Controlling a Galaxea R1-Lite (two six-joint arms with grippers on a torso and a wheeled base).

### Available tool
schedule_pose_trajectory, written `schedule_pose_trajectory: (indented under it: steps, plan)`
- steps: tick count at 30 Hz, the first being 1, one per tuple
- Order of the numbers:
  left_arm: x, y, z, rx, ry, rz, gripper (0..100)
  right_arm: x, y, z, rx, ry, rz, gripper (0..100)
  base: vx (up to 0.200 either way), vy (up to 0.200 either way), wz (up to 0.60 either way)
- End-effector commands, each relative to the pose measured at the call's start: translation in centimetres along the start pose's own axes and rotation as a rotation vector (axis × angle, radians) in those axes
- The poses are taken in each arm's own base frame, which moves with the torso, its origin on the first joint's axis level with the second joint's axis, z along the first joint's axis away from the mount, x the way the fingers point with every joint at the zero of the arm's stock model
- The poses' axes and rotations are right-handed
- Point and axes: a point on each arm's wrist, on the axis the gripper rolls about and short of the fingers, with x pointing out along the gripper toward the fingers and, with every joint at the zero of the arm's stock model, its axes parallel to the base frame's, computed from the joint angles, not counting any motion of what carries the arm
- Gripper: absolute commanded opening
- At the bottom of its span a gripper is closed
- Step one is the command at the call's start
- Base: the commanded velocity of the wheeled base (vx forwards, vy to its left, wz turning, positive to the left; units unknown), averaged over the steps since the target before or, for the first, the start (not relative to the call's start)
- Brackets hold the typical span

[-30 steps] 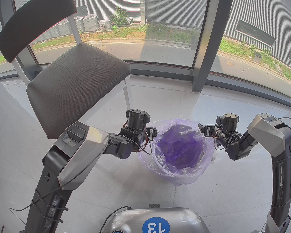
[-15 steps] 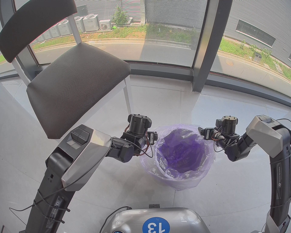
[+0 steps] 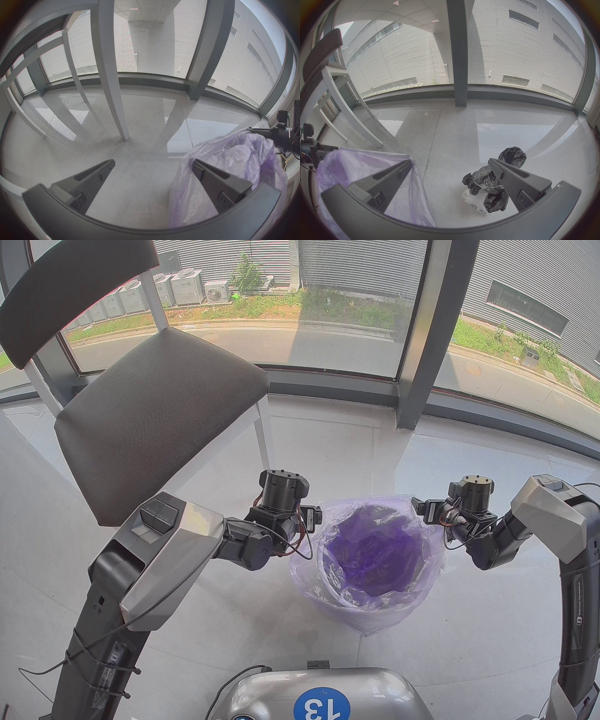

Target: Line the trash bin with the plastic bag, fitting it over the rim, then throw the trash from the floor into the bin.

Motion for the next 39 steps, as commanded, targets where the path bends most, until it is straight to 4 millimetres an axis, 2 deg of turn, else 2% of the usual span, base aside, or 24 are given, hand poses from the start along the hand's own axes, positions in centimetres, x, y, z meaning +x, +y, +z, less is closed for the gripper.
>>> schedule_pose_trajectory:
  steps: [1,6,10,19,26,28,30,31,34,35,39]
  plan:
    - [-2.1,0.0,1.5,-0.023,-0.014,-0.009,100,-1.4,-0.2,2.2,0.010,-0.039,-0.002,100,0.000,0.000,0.00]
    - [-4.8,0.7,1.7,-0.031,0.012,-0.011,100,-3.0,-0.7,3.5,0.015,-0.045,0.013,100,0.000,0.000,0.00]
    - [-6.0,1.1,2.0,-0.036,-0.011,-0.017,100,-4.3,-0.8,4.4,0.016,-0.051,0.026,100,0.000,0.000,0.00]
    - [-7.8,1.5,1.2,-0.027,0.018,-0.022,100,-5.3,-0.9,3.7,0.004,-0.008,0.040,100,0.000,0.000,0.00]
    - [-8.3,2.0,-0.5,-0.019,0.044,-0.019,100,-5.1,-1.6,2.4,0.007,0.099,0.074,100,0.000,0.000,0.00]
    - [-8.7,2.3,-1.1,-0.020,0.033,-0.021,100,-4.7,-2.3,1.6,0.014,0.143,0.081,100,0.000,0.000,0.00]
    - [-8.7,2.3,-1.1,-0.020,0.033,-0.021,100,-4.7,-2.3,1.6,0.014,0.143,0.081,100,0.000,0.000,0.00]
    - [-9.1,2.4,-1.4,-0.020,0.030,-0.025,100,-3.6,-3.2,0.7,0.019,0.162,0.063,100,0.000,0.000,0.00]
    - [-9.8,2.7,-1.5,-0.027,0.013,-0.030,100,-2.4,-4.3,-0.4,0.027,0.178,0.040,100,0.000,0.000,0.00]
    - [-9.8,2.7,-1.5,-0.028,0.012,-0.030,100,-2.3,-4.3,-0.4,0.027,0.178,0.039,100,0.000,0.000,0.00]
    - [-11.2,2.5,-2.9,-0.022,0.012,-0.069,100,-1.0,-4.7,-2.7,0.029,0.233,0.029,100,0.000,0.000,0.00]
